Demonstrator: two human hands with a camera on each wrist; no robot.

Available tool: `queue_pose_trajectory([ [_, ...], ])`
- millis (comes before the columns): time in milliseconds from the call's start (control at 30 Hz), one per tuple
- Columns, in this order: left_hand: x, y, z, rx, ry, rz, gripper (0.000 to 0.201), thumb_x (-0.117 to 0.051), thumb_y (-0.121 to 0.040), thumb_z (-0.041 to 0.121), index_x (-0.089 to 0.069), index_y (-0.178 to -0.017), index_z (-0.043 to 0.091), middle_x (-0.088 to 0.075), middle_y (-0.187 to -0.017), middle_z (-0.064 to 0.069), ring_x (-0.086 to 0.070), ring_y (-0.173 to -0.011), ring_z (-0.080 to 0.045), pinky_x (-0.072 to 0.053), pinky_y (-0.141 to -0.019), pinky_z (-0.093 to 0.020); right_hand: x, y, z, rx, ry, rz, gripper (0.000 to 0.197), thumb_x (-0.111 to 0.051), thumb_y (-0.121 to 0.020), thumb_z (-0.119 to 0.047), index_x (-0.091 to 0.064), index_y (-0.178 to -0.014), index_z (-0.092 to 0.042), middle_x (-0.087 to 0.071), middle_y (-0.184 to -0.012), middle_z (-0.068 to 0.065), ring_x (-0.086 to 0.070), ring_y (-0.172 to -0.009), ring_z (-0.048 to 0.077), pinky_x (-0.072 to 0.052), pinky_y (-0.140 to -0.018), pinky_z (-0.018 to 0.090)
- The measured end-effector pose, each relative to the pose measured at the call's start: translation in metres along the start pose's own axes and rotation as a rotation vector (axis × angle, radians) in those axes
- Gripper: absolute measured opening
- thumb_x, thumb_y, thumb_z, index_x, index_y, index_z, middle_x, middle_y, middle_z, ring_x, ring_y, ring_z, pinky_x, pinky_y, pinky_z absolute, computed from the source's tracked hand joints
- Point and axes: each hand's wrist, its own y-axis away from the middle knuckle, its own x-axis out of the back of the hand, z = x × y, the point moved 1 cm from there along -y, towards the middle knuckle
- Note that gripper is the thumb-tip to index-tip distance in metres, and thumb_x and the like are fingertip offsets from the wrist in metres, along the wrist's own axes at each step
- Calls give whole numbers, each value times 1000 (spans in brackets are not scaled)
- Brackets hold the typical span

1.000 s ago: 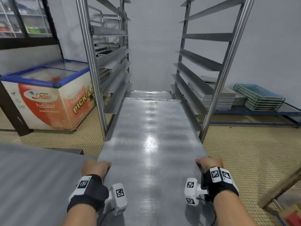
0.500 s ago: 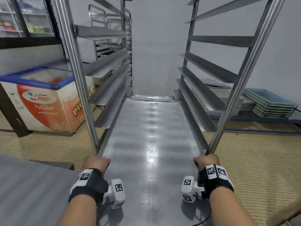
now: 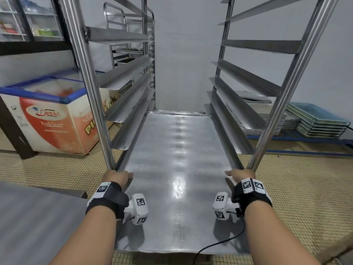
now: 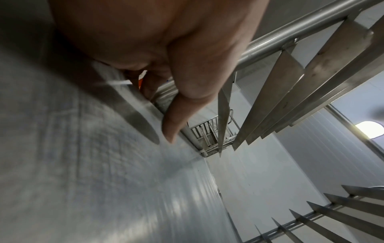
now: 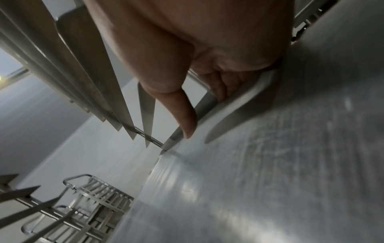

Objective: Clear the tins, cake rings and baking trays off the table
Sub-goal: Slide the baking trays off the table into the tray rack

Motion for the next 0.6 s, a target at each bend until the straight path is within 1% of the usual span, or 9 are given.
queue_pose_trajectory([
  [33, 0, 4, 0, 12, 67, -29, 46, -78, -85, 6, -54, -121, -9, -64, -99, -13, -67, -78, -26, -57, -56, -25, 1, 3, 1, -27, -90, -25, 52, -75, -84, -2, -51, -130, -1, -58, -115, 19, -61, -104, 39, -62, -66, 38],
  [100, -1, 11, -2, -23, 109, -55, 54, -81, -83, 10, -51, -126, -3, -58, -121, -14, -64, -83, -27, -58, -52, -24, 4, 14, 3, -43, -105, -48, 60, -81, -77, -3, -50, -128, -4, -52, -113, 18, -57, -97, 44, -62, -65, 50],
  [133, -1, 14, -4, -52, 70, -54, 57, -82, -82, 15, -50, -127, 0, -54, -130, -14, -62, -89, -31, -61, -58, -27, 5, 21, 4, -24, -66, -57, 61, -83, -76, -5, -50, -126, -3, -52, -110, 17, -56, -94, 46, -61, -67, 54],
  [167, -1, 19, -6, -84, 20, -54, 67, -84, -80, 22, -49, -133, 0, -53, -136, -17, -61, -101, -38, -63, -73, -36, 6, 26, 6, 14, -25, -57, 61, -84, -75, -7, -50, -125, -1, -53, -111, 18, -56, -96, 48, -60, -72, 53],
  [233, 2, 36, -9, -167, -83, -50, 82, -86, -77, 33, -47, -138, -5, -54, -141, -23, -56, -121, -42, -53, -99, -49, 9, 39, 11, 124, 125, -26, 69, -87, -73, -14, -50, -129, 3, -56, -126, 21, -55, -110, 47, -55, -85, 45],
  [333, 7, 56, -20, -247, -127, -157, 92, -88, -73, 37, -45, -143, -4, -49, -147, -18, -50, -131, -38, -46, -104, -44, 14, 61, 23, 256, 322, -85, 84, -90, -71, -25, -49, -137, 6, -56, -136, 20, -54, -122, 37, -47, -102, 44],
  [467, 13, 84, -45, -353, -281, -330, 93, -89, -73, 33, -44, -150, 6, -47, -152, -11, -47, -137, -29, -38, -110, -38, 20, 102, 49, 336, 426, -259, 98, -93, -63, -34, -46, -143, -3, -52, -143, 14, -50, -130, 31, -41, -105, 40],
  [533, 17, 95, -56, -410, -387, -412, 111, -96, -58, 41, -42, -151, 14, -42, -157, -5, -43, -142, -21, -33, -115, -36, 19, 120, 66, 384, 430, -343, 107, -95, -55, -37, -45, -145, -8, -48, -148, 9, -47, -135, 24, -37, -107, 35],
  [600, 23, 105, -64, -482, -573, -480, 137, -93, -35, 64, -38, -154, 26, -24, -166, 0, -23, -153, -19, -19, -125, -43, 14, 134, 81, 455, 574, -378, 117, -95, -50, -45, -41, -149, -16, -35, -157, 4, -34, -144, 21, -28, -115, 36],
])
